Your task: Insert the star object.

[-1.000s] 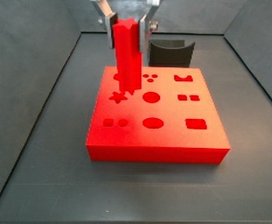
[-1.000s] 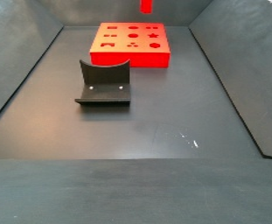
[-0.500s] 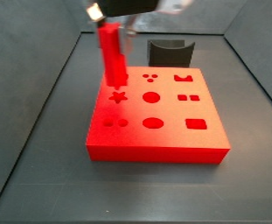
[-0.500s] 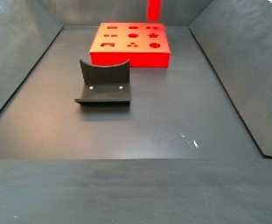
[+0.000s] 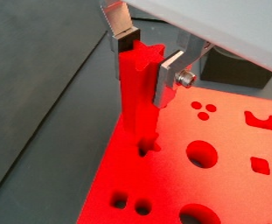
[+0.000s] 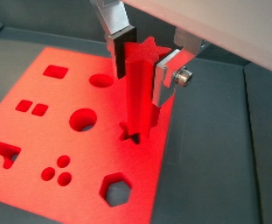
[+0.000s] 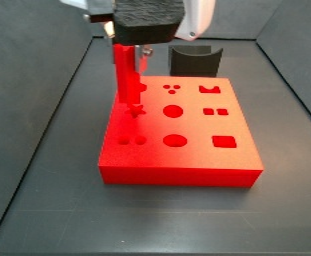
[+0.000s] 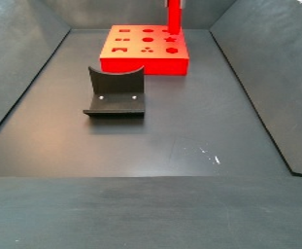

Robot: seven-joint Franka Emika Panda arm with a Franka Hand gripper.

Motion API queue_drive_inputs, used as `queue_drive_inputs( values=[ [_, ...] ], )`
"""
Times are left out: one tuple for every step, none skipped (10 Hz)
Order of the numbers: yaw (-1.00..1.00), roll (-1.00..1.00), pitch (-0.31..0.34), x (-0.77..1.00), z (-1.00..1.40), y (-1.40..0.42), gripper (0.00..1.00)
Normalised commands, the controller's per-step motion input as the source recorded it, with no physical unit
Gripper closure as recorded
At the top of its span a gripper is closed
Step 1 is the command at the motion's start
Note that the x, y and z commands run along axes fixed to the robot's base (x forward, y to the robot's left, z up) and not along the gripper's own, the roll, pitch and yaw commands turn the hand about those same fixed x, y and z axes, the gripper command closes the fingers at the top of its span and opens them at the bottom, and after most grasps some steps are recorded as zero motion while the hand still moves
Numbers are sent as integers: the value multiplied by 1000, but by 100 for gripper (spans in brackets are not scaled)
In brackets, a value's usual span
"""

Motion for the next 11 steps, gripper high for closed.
queue_drive_inputs(
  values=[
    [-249,-207,16,263,74,100,100],
    [-134,-139,-49,0,0,54,100],
    [-97,-226,-160,0,-129,0,100],
    [-60,-201,-179,0,-163,29,100],
    [11,-160,-133,-20,-83,0,100],
    [57,-170,-159,0,-134,0,100],
    [49,-129,-151,0,-114,0,100],
    [34,-54,-109,0,-109,0,100],
    [0,-26,-79,43,-137,-54,100],
    [0,-31,-83,34,-137,-57,100],
    [14,0,-70,74,-137,-117,100]
  ],
)
